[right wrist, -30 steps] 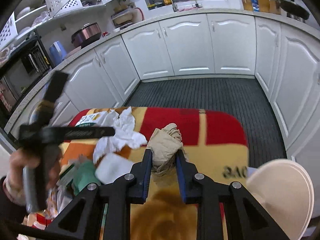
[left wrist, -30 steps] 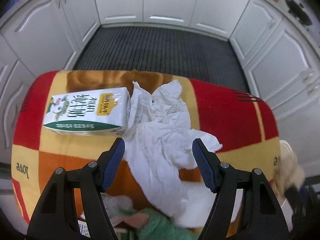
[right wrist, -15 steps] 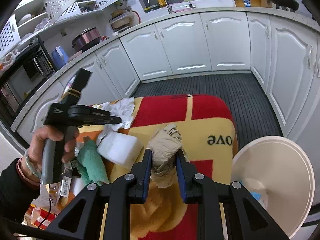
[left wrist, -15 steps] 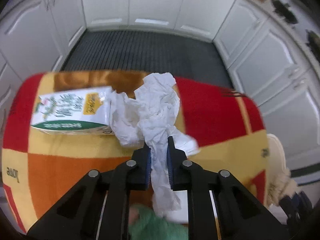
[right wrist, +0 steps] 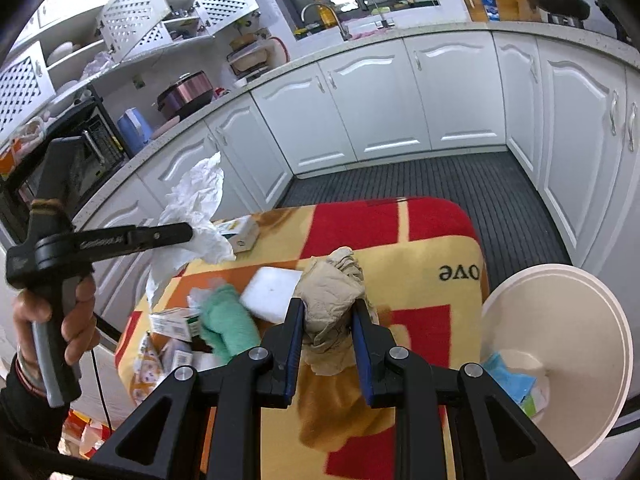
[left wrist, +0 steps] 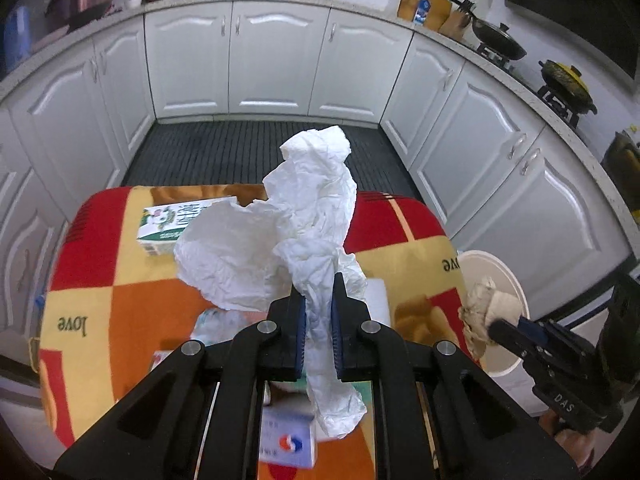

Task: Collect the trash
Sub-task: 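Carry the beige cloth to the bin with the right gripper and release it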

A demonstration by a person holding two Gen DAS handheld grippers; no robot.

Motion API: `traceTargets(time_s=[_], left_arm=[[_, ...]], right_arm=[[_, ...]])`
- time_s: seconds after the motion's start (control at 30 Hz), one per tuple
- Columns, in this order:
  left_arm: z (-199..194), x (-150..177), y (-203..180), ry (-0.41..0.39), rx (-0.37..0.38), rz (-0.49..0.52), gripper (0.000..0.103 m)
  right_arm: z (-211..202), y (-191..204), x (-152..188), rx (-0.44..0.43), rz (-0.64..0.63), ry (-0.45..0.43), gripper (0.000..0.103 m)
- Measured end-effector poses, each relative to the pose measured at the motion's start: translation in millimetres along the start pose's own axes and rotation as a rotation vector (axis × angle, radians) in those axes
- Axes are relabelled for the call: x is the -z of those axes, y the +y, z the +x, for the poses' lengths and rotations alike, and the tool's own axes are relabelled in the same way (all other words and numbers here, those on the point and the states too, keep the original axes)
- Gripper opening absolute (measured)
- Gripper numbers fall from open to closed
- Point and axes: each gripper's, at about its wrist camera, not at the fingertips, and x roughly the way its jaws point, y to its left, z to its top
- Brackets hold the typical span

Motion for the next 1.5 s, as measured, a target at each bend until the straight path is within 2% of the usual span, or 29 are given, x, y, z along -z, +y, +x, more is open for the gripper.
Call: traceTargets(time_s=[0.33, 0.8, 1.2, 1.5], left_arm=[[-30, 43, -12, -0.087, -0.094, 0.059, 0.008], [-47, 65, -23, -0.159, -0.121, 0.081, 0.008], [-48, 68, -37, -0.179, -0.114, 0.109, 0.008], [-39, 66, -56, -0.153, -0.028, 0.126, 0.008]], right_arm=[[-6, 35, 13, -0.017, -0.041, 0.009, 0.022], [-26, 52, 17, 0.022, -0.086, -0.017, 0.022], [-37, 40, 19, 0.043, -0.068, -0.029, 0.023], [-46, 25, 20, 0.095, -0.063, -0.037, 0.022]])
